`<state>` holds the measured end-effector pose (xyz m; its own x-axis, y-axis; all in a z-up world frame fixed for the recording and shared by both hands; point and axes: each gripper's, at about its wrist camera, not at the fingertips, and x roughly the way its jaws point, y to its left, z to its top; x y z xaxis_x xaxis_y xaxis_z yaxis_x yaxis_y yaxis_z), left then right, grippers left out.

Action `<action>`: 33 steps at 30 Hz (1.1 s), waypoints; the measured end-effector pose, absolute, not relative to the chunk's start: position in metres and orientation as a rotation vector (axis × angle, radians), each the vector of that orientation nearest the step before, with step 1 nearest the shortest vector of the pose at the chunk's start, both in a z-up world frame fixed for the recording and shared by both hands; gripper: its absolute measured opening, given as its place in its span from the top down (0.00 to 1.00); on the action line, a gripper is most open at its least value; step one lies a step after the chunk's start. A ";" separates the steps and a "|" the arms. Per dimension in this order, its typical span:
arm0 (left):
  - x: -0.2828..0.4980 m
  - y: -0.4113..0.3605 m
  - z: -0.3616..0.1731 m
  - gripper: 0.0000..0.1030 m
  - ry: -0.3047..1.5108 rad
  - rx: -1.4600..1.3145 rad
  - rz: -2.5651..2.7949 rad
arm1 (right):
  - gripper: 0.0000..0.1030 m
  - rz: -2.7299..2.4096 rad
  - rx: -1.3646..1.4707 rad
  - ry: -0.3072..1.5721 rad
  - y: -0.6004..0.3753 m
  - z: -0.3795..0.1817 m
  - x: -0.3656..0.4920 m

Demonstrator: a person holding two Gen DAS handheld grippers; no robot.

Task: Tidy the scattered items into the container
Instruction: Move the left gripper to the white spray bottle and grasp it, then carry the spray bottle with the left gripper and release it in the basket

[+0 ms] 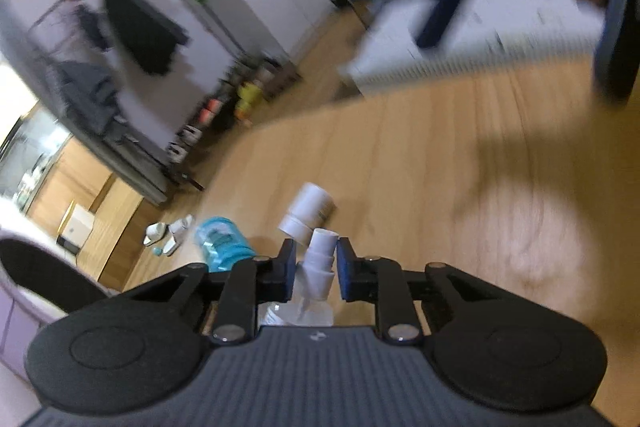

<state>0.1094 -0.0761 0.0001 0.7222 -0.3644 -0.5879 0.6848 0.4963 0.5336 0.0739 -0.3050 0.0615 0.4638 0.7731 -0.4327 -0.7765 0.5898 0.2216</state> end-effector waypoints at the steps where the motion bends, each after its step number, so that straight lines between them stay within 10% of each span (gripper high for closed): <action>1: 0.107 -0.071 0.008 0.83 0.416 0.782 -0.644 | 0.00 0.952 -0.005 0.526 -0.305 0.062 0.074; 17: 0.078 0.013 0.048 0.86 0.404 0.162 -0.399 | 0.00 0.984 0.029 0.491 -0.290 0.068 0.072; 33: 0.082 0.011 0.034 0.74 0.417 0.118 -0.340 | 0.00 0.991 0.024 0.497 -0.280 0.069 0.070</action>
